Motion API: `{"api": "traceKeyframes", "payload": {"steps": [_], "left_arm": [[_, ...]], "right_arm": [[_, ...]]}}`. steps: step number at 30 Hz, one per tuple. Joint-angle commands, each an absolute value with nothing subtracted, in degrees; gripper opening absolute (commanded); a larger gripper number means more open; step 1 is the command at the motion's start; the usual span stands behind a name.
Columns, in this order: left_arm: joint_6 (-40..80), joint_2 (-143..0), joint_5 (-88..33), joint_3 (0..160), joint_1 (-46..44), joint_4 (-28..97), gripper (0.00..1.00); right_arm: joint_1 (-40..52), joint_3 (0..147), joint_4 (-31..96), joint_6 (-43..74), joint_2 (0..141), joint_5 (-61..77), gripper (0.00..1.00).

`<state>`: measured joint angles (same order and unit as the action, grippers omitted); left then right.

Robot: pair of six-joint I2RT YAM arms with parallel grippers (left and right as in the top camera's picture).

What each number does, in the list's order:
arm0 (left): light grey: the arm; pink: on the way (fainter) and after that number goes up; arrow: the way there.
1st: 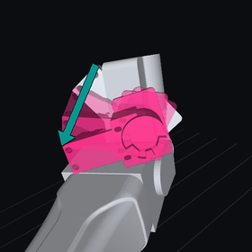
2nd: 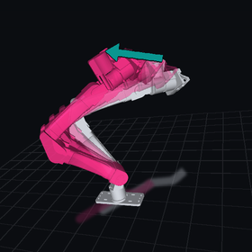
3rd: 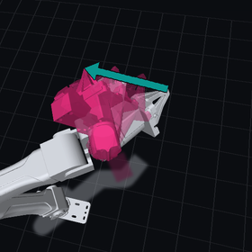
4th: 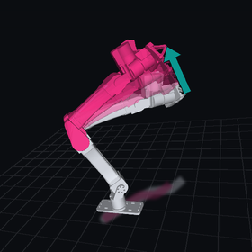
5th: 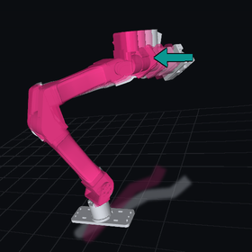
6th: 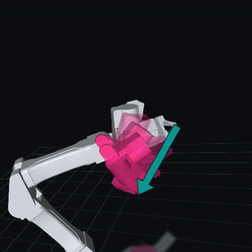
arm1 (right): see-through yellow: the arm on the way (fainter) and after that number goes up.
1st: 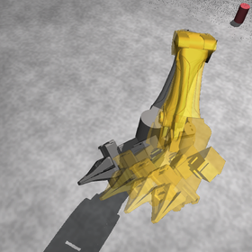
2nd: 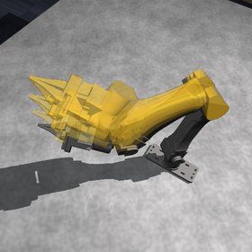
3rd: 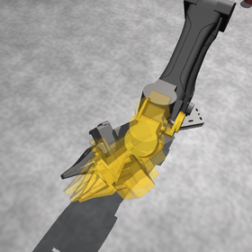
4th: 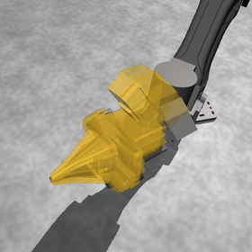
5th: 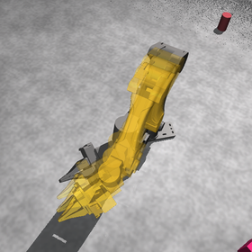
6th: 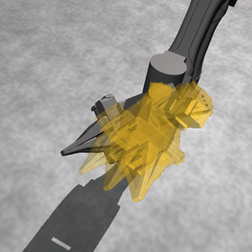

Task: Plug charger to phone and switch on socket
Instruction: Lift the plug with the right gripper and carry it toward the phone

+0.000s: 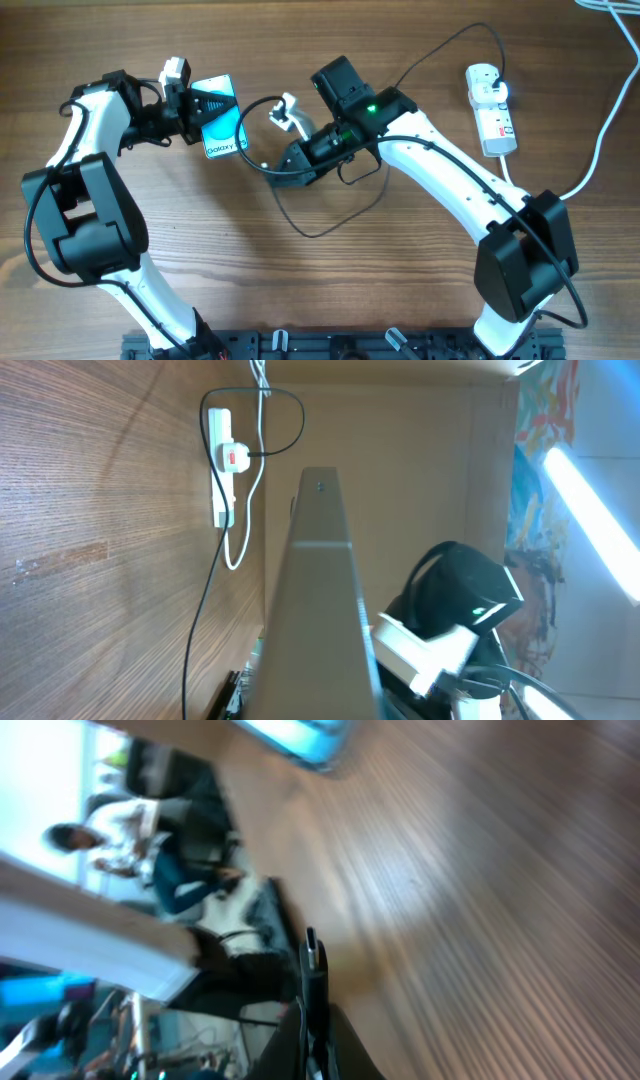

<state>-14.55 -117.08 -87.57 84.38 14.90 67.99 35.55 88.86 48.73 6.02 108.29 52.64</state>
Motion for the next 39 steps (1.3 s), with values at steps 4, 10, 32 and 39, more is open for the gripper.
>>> {"api": "traceKeyframes", "payload": {"steps": [4,10,32,39], "left_arm": [[-16.01,-116.11,-90.32,84.38,16.03,67.68,0.04],[-16.10,-116.11,-90.32,84.38,18.31,67.77,0.04],[-16.05,-116.14,-88.90,84.38,18.55,67.79,0.04],[-16.05,-116.14,-88.90,84.38,18.55,67.81,0.04]], "right_arm": [[33.71,88.01,58.92,4.10,107.79,28.69,0.04],[33.65,84.18,63.31,7.75,107.79,3.68,0.04],[29.61,74.59,48.18,10.70,117.14,-6.46,0.45],[29.61,74.59,45.87,13.63,117.19,-5.26,0.29]]}}
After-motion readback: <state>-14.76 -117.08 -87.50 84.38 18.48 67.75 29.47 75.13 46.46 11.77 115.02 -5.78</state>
